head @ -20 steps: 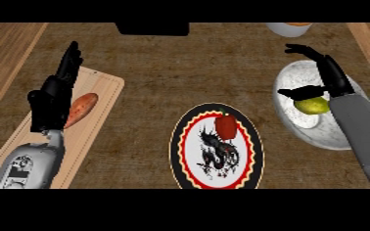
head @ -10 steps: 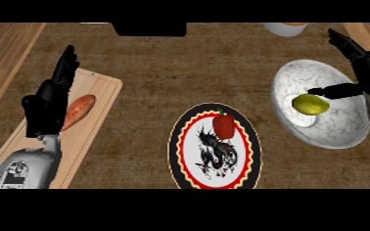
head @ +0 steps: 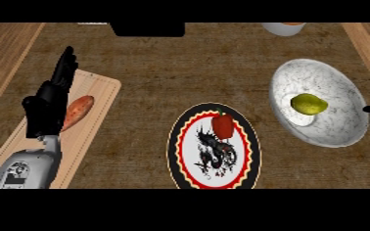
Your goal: Pick the pear from the plate and place it in the bowl
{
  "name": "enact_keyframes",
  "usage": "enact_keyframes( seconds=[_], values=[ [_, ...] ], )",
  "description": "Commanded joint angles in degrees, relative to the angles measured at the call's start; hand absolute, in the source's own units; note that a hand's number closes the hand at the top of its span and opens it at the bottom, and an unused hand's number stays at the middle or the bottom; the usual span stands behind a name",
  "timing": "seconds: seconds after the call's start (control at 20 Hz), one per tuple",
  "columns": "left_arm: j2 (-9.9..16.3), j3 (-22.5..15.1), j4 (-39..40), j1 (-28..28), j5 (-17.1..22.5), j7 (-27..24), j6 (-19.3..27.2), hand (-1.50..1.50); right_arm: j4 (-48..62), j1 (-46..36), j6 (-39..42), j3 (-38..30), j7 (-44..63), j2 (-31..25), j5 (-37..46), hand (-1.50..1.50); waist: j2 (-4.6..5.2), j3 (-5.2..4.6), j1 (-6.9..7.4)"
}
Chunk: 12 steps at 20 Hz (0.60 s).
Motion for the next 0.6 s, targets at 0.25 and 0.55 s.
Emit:
enact_keyframes(
  seconds=[0.25, 0.55],
  values=[
    [0.72, 1.56, 1.03, -1.33, 0.94, 0.23, -1.32, 0.00, -2.67, 8.14, 14.32, 1.45, -12.13, -4.43, -0.98, -1.50, -0.04, 0.06, -0.59],
    [-0.42, -0.56, -4.77, 2.03, -0.67, 2.03, -0.26, 0.00, -4.06, 12.18, 14.05, 1.58, -13.89, -5.43, -2.81, -1.50, -0.10, 0.19, 0.49]
  ],
)
